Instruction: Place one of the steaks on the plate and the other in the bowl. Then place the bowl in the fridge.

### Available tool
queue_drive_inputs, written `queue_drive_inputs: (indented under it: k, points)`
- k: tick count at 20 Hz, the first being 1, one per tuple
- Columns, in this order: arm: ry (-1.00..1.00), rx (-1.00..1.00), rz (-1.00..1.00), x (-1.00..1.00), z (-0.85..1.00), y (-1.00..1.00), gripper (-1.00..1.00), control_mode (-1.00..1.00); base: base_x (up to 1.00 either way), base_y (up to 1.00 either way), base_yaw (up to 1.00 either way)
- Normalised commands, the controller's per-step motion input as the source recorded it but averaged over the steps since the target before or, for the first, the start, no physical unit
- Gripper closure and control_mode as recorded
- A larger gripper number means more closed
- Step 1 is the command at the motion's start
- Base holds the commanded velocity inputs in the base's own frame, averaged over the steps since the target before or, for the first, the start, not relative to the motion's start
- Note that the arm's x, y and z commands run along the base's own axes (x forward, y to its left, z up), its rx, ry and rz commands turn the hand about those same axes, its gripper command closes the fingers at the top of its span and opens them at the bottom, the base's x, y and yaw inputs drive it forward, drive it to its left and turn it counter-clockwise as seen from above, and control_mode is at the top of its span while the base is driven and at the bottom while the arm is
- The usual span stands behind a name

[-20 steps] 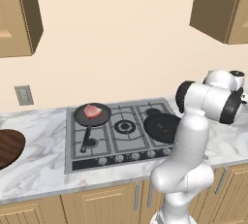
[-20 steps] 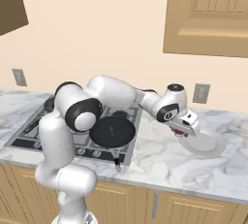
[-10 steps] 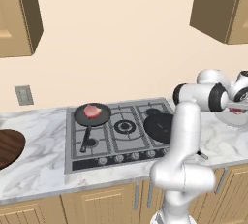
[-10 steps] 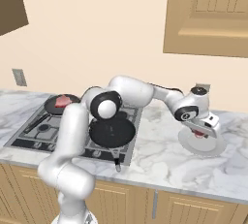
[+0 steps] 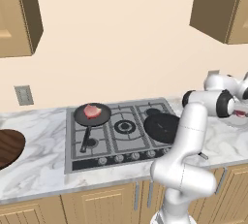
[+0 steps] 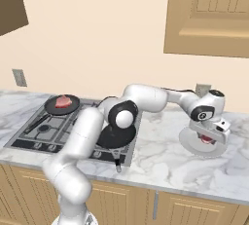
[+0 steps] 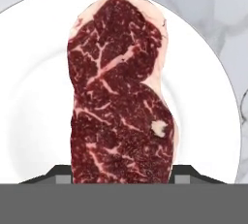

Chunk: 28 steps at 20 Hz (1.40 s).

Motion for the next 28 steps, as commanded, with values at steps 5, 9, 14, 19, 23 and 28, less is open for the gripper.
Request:
queue_drive_inputs:
  k: [5,9,14,19,23,28]
  points:
    - [0.0,0.01,0.0,0.0,-0.26,0.24,-1.0,-1.0,0.0,0.0,0.0]
    - [0.0,0.0,0.0,0.0,-0.24,0.51,-1.0,-1.0,0.0,0.0,0.0]
    - [0.0,0.0,0.0,-0.02,0.0,0.09,-1.0,-1.0,0.0,0.0,0.0]
    - [-0.02,-0.11,0.0,-0.23,0.14,0.2,-1.0,-1.0,0.0,0.0,0.0]
    - [-0.21,-0.2,0.0,-0.86,0.26,0.75,-1.0,-1.0,0.0,0.0,0.0]
    - [-0.21,-0.19,0.0,-0.96,0.49,0.76,-1.0,-1.0,0.0,0.0,0.0]
